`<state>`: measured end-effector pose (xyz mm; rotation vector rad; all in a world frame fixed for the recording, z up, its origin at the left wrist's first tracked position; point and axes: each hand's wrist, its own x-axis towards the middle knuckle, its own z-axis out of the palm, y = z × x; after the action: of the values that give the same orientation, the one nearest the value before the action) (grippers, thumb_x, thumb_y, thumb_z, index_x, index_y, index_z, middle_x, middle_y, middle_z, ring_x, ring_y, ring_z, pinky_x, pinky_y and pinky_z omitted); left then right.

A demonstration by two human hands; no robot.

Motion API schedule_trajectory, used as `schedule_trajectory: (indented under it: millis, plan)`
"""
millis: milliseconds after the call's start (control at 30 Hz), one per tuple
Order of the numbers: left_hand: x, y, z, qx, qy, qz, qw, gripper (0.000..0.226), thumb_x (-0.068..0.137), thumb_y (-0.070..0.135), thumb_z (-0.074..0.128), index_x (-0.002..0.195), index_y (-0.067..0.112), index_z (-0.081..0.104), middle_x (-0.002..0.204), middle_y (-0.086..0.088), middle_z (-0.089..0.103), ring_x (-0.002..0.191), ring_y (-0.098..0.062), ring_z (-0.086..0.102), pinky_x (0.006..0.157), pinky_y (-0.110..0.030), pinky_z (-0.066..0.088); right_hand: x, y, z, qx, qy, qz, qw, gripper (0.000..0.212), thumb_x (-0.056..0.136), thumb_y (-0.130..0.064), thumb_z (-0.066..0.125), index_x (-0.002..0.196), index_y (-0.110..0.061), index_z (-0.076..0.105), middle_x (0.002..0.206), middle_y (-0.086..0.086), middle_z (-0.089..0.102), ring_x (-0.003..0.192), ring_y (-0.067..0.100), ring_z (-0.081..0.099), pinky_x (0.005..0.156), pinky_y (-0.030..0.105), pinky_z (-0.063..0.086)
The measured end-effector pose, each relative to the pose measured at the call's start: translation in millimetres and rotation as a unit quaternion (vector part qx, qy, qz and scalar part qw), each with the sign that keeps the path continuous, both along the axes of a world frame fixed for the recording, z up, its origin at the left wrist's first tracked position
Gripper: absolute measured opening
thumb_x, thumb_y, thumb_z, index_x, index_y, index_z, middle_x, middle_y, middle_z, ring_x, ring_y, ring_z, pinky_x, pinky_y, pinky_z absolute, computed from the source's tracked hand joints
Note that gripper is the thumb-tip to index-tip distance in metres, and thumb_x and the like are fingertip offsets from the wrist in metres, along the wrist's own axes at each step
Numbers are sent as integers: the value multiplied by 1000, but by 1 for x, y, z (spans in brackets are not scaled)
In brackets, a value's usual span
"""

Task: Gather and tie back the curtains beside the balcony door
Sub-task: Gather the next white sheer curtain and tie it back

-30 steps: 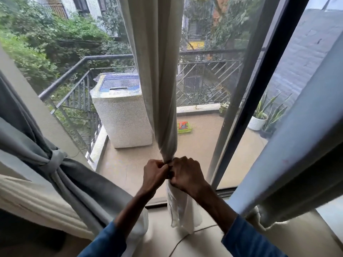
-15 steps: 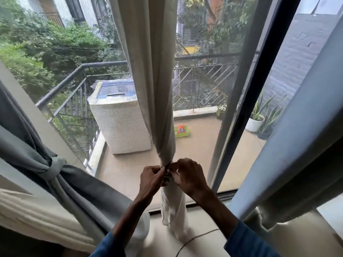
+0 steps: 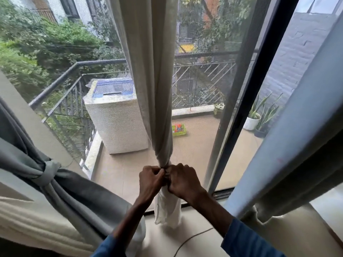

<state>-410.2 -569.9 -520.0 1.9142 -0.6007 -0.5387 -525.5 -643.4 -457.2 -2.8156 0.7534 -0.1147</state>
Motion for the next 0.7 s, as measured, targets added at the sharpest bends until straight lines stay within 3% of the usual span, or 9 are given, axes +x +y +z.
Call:
schedule_trajectory:
  millis: [200, 333, 433, 500, 567, 633, 700]
  plan:
    - [-9, 0, 12, 69, -113, 1, 991, 34, 76, 31, 57, 51, 10, 67, 45, 2, 63, 47, -14, 65, 49, -33, 52, 14, -13, 5, -5, 63, 11, 998, 38, 88, -30, 65, 120, -11, 58, 115, 13, 65, 104, 37, 64, 80, 38, 49]
    - [-10, 1, 17, 81, -138, -4, 987, 34, 75, 32, 56, 50, 12, 66, 44, -1, 61, 46, -17, 63, 49, -35, 50, 17, -16, 9, 30, 61, 10, 998, 39, 85, -30, 69, 117, -10, 60, 108, 14, 69, 99, 37, 67, 77, 37, 51]
    - [-3, 5, 14, 93, -148, -2, 985, 37, 75, 40, 53, 50, 14, 65, 44, 3, 61, 43, -10, 60, 50, -35, 53, 15, -18, 2, 189, 9, -32, 981, 21, 79, -20, 71, 98, -11, 72, 84, 13, 75, 74, 32, 74, 62, 34, 58]
    - [4, 9, 12, 99, -142, -7, 985, 39, 77, 47, 52, 59, 18, 72, 48, 5, 65, 45, -9, 64, 52, -36, 57, 12, -20, -6, 342, -24, -59, 938, 7, 84, -19, 71, 89, -18, 77, 69, 9, 74, 56, 25, 73, 47, 30, 54]
    - [7, 11, 11, 107, -143, -14, 984, 41, 76, 51, 51, 64, 20, 75, 51, 4, 67, 47, -11, 66, 53, -36, 58, 10, -21, -13, 405, -33, -74, 911, 8, 90, -25, 69, 91, -22, 76, 67, 9, 73, 51, 24, 71, 41, 27, 50]
    - [5, 10, 13, 110, -149, -22, 982, 43, 78, 51, 54, 62, 17, 73, 51, 0, 66, 49, -16, 66, 52, -36, 56, 10, -18, -12, 350, -20, -71, 934, 11, 90, -24, 65, 95, -22, 75, 71, 11, 74, 53, 26, 71, 40, 28, 51]
    - [2, 9, 12, 105, -148, -26, 983, 47, 78, 53, 56, 58, 12, 68, 52, -4, 65, 54, -21, 67, 53, -38, 52, 10, -10, -12, 197, 17, -54, 979, 18, 89, -19, 58, 103, -17, 70, 82, 11, 74, 68, 30, 74, 52, 35, 58]
